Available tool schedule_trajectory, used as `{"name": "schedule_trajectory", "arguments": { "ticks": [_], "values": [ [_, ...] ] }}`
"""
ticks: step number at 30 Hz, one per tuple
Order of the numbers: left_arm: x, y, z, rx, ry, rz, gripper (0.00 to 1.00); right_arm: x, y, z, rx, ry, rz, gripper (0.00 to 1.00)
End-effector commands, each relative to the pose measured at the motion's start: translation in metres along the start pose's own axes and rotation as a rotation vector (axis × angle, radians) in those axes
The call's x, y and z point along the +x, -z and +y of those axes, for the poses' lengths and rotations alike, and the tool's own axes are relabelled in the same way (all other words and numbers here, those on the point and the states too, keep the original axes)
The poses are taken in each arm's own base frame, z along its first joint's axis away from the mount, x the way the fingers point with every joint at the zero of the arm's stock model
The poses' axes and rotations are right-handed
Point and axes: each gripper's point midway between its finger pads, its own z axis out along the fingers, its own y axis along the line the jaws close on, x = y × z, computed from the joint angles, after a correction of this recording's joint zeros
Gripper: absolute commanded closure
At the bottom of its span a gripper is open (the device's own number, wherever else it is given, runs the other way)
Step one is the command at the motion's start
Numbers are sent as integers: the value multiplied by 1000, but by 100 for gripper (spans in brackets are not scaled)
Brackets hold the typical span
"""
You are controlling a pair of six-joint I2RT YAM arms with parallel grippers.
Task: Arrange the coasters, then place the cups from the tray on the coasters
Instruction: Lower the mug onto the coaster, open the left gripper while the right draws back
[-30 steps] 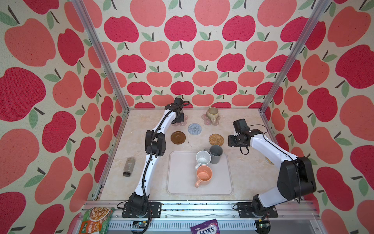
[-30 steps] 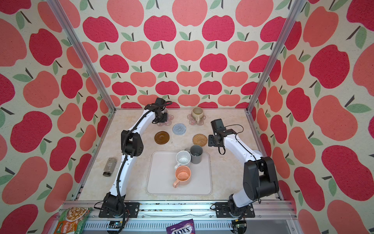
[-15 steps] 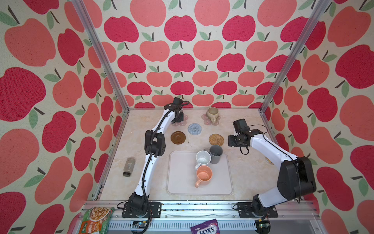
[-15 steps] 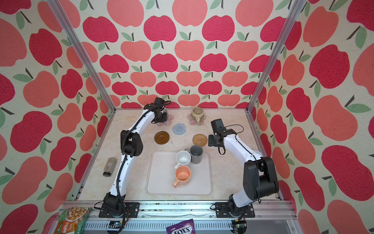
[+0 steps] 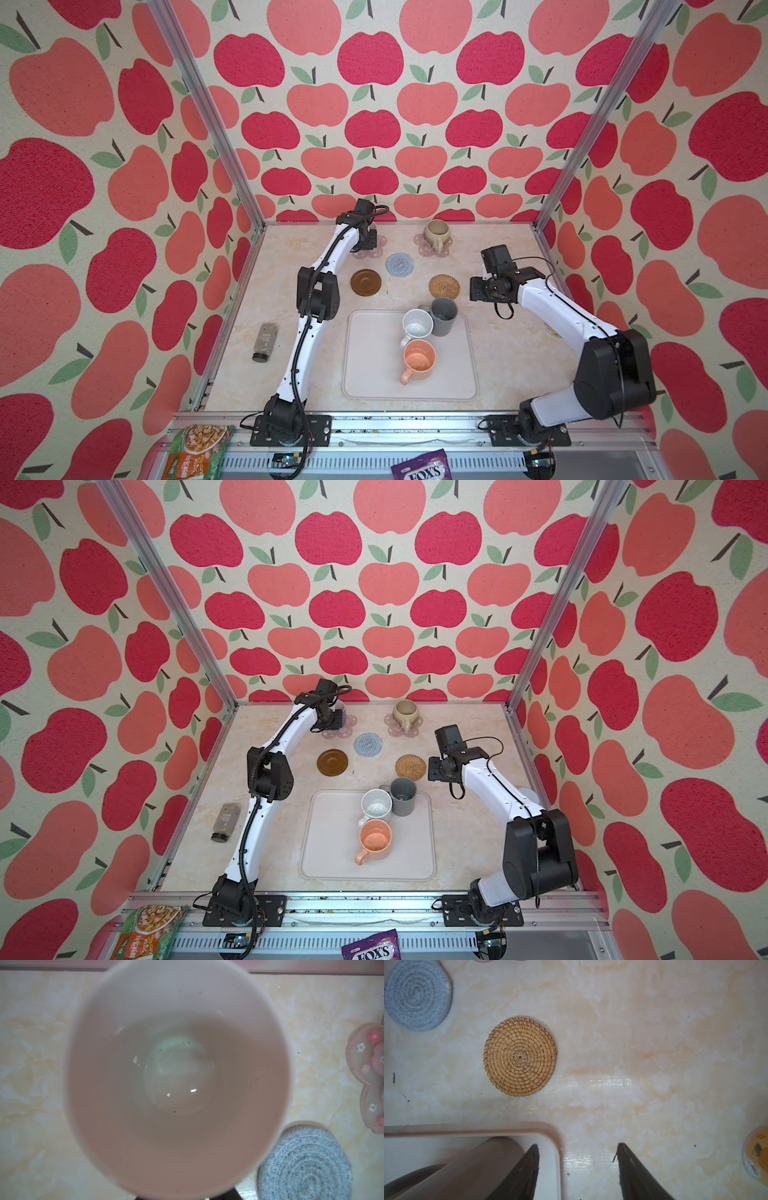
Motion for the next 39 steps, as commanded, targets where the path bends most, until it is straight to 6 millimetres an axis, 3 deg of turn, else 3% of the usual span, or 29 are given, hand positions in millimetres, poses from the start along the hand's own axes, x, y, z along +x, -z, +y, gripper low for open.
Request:
{"name": "schedule_trajectory", "arguments": {
  "ticks": [1, 12, 22, 39],
  "values": [
    [-11, 22, 0, 4, 5, -28, 67, 2, 13, -2, -10, -29, -19, 37],
    [-12, 62, 5, -49, -33, -46, 53, 6, 37, -13, 20, -31, -63, 37],
    [-4, 103, 10, -84, -44, -76, 50, 13, 57, -11, -6, -60, -106, 37],
    [73, 170, 35, -110, -20, -130, 50, 45, 81, -5, 10, -45, -131, 37]
  ]
}}
